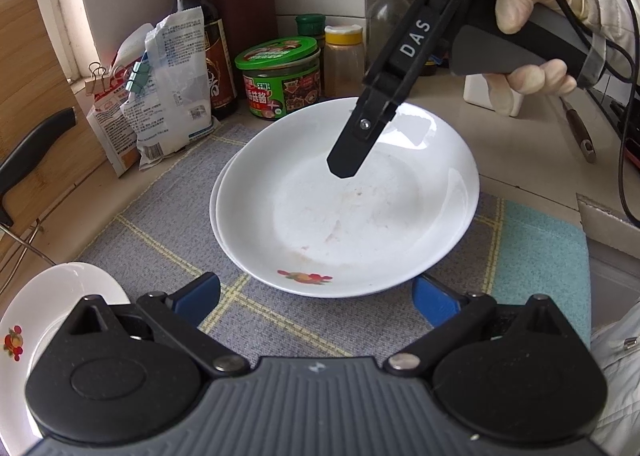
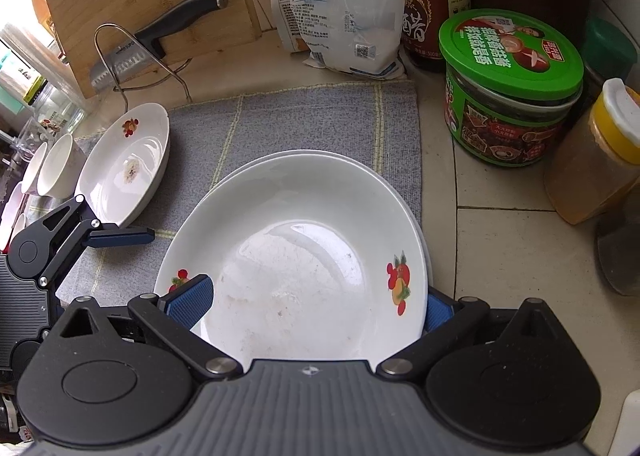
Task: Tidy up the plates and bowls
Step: 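Lower the held white plate onto the other white plate with both grippers, then open both grippers and pull them back from the plate stack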
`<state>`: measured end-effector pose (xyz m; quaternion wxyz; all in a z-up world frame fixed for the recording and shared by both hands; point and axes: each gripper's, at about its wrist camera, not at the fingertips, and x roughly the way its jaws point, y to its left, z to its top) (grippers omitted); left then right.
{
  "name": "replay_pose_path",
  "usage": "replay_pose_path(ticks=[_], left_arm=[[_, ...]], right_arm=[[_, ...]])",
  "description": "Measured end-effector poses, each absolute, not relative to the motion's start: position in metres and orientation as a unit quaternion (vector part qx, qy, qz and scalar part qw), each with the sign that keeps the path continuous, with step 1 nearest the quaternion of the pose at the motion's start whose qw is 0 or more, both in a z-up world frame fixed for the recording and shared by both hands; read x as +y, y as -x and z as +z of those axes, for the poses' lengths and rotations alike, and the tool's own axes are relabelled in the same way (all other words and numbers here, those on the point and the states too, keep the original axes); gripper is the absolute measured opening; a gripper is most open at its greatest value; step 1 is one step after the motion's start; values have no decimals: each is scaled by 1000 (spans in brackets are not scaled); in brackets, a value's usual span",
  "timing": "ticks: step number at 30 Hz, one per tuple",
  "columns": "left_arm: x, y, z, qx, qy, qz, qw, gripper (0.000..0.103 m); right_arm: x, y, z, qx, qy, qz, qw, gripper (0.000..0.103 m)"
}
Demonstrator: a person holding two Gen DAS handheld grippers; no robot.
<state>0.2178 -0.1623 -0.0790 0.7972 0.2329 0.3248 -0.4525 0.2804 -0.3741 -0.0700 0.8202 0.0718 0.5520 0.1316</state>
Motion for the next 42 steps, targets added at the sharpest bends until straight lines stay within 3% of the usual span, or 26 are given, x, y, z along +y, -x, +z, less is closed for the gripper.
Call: replay_pose_path(ticks=[22,33,42], left_arm=[[-148,-195,-65,304,-206,-434,823,102],[-129,-182,-48,316,-170,-317,878,102],[-87,-166,-50,353,-111,-163,915,102]], right_arm=[[-360,-264,-67,551,19,98,828,103],[-323,-235,-41,450,70,99,885,103],[-289,-218,-50,392,-2,155,907,103]])
